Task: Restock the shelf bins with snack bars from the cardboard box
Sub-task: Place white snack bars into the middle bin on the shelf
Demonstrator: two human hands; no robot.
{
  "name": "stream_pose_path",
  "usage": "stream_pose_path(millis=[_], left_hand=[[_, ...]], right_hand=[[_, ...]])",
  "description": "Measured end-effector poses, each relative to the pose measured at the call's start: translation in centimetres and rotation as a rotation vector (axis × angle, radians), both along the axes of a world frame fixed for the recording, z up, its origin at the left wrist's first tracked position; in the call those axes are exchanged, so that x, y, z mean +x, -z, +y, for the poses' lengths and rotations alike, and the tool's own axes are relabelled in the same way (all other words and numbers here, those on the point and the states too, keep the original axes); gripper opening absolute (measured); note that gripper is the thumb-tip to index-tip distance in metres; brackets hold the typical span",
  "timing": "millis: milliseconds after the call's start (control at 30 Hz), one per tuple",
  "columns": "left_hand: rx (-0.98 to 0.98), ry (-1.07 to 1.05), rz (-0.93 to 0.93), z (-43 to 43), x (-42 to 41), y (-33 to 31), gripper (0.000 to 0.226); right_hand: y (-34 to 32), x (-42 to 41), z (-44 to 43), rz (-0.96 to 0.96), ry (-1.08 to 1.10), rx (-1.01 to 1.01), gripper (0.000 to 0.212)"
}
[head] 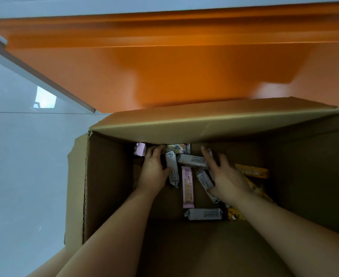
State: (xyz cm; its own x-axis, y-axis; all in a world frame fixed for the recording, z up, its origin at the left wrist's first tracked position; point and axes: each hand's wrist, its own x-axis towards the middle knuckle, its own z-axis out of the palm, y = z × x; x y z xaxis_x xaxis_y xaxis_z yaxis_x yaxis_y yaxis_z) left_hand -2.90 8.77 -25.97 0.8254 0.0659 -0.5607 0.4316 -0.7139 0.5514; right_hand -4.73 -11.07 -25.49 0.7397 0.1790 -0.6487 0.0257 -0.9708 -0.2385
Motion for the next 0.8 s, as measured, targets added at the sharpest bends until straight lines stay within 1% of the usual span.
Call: stream_pose_path(millis=[100, 233, 300, 367, 467, 600, 733, 800], left_hand=[[0.102, 0.082, 0.052, 0.2, 0.6, 0.2, 0.076], [0.205, 0.122, 0.090, 0.1, 0.5, 0.2, 0.078], [0.217, 0.129, 0.064, 0.3, 0.3, 0.3, 0.074], [0.202, 0.111, 0.047, 0.5, 0.2, 0.3, 0.076], [0.146, 0.075, 0.103, 0.5, 0.3, 0.2, 0.083], [0.051, 0.010, 0.159, 0.4, 0.3, -0.1, 0.071], [-0.191, -0.163, 0.191, -0.3, -0.1, -0.2, 0.059], [-0.301, -0.258, 0.218, -0.8, -0.4, -0.3, 0.061]], right_hand=[[0.3, -0.3, 0.2, 0.026, 0.051, 0.075, 0.118], [0.6, -0.8, 0.5, 0.051, 0.080, 0.151, 0.118], [0.7, -0.9, 0.8, 0.038, 0.067, 0.146, 0.116], [0.8, -1.0, 0.9, 0.016, 0.092, 0.150, 0.112], [1.2, -1.2, 1.2, 0.003, 0.179, 0.178, 0.108], [1.8, -2.0, 1.2, -0.038, 0.291, 0.282, 0.106], [2.0, -2.4, 0.6, -0.045, 0.359, 0.390, 0.105], [2.1, -2.1, 0.6, -0.004, 0.385, 0.432, 0.106]])
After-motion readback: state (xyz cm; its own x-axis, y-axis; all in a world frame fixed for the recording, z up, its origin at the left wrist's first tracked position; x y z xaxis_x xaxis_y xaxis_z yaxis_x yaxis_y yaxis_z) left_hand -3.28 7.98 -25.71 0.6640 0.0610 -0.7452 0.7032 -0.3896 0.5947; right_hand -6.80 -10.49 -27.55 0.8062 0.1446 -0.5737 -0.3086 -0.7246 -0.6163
